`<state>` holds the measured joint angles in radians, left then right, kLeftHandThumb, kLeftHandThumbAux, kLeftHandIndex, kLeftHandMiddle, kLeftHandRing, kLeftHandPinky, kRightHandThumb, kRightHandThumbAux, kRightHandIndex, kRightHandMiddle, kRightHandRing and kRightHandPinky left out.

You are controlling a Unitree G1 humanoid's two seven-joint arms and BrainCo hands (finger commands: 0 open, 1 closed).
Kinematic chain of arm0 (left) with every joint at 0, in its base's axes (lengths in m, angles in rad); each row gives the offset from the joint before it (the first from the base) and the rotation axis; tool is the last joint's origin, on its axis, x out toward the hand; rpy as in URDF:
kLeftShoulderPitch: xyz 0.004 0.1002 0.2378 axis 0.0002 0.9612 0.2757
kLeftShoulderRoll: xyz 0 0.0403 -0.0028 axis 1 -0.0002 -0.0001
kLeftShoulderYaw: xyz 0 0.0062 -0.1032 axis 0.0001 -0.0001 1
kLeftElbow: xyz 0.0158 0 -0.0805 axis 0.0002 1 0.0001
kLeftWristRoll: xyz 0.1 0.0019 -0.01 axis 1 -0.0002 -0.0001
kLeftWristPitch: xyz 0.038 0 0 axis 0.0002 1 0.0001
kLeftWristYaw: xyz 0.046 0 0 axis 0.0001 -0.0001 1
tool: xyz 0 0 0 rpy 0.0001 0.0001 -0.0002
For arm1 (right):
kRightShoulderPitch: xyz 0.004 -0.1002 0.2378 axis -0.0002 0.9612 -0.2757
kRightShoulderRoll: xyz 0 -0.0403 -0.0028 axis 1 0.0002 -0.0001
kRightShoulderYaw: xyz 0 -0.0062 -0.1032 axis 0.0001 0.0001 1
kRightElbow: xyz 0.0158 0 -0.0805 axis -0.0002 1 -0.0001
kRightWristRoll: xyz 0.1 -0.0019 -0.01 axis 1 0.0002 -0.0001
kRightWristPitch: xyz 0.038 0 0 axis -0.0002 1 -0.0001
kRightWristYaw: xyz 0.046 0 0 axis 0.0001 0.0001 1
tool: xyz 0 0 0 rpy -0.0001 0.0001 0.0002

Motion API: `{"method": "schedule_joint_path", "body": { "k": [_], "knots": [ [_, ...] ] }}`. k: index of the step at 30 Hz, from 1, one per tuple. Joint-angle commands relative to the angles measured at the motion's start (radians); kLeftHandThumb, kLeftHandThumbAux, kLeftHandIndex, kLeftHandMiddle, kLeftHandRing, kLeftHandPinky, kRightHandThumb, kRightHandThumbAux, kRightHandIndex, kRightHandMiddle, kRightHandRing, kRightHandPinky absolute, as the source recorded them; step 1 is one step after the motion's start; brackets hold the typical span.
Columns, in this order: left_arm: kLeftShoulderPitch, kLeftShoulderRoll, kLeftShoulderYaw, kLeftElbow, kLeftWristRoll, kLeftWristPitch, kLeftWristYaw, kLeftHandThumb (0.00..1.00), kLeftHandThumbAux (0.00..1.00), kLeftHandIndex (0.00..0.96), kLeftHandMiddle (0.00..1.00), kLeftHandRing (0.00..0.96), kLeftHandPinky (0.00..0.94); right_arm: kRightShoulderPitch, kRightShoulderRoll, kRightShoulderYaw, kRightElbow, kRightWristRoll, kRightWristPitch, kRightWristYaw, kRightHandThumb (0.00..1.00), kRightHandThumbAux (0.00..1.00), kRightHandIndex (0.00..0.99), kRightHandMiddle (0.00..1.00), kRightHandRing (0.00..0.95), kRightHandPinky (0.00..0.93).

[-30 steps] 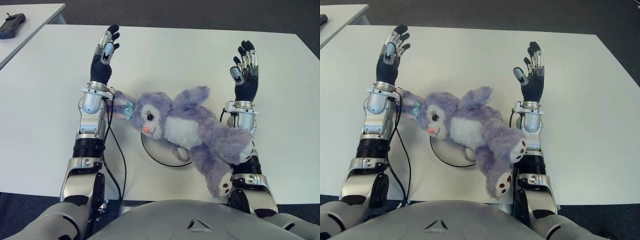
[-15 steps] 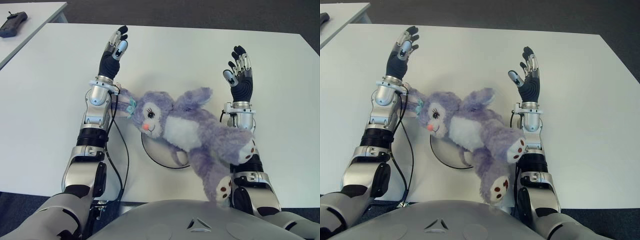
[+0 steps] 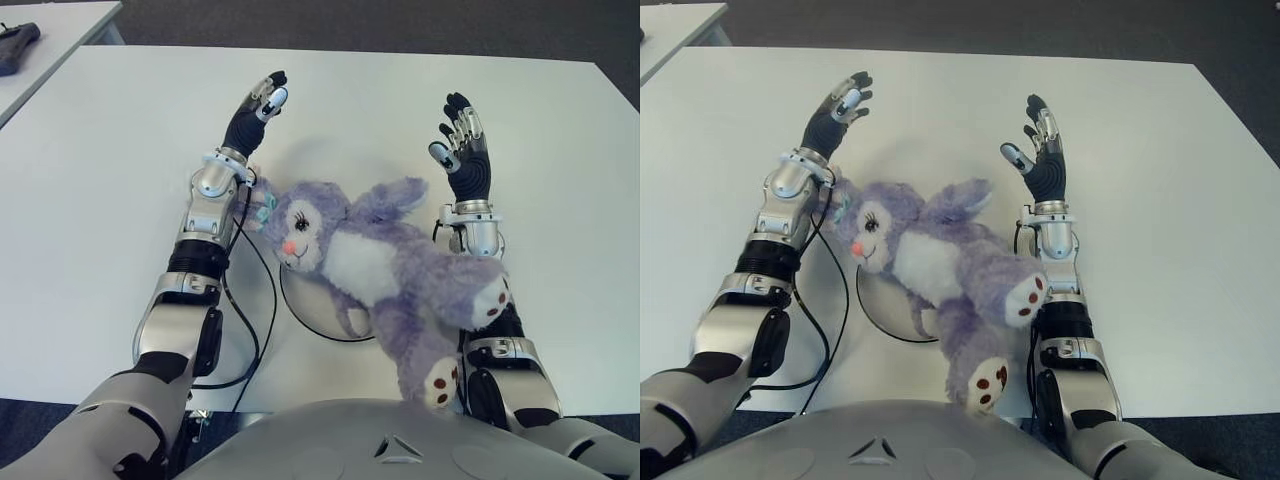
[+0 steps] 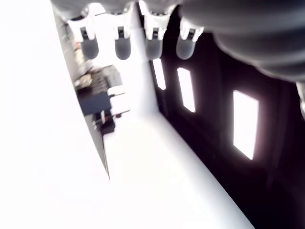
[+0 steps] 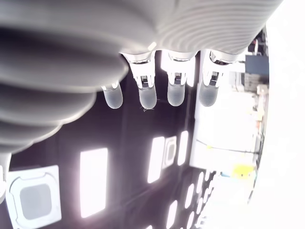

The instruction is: Put the doll into the plate.

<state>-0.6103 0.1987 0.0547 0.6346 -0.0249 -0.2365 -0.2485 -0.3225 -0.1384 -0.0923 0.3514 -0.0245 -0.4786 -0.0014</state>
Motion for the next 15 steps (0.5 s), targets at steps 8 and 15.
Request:
{"method": "schedule_joint_path", "body": {
  "k": [8,15],
  "knots": [
    [0.011,-0.03,0.007,0.035,-0.028,0.056,-0.003,0.0,0.313,0.0,0.005,0.0,0.0,0.002,-0.003,0.007,0.003,0.0,0.057,0.017,0.0,0.506,0.0,0.0,0.0,0.0],
    [0.025,-0.049,0.007,0.039,-0.026,0.058,0.02,0.0,0.32,0.0,0.004,0.0,0.0,-0.001,-0.005,0.005,0.002,-0.005,0.072,0.015,0.0,0.519,0.0,0.0,0.0,0.0]
  ]
}}
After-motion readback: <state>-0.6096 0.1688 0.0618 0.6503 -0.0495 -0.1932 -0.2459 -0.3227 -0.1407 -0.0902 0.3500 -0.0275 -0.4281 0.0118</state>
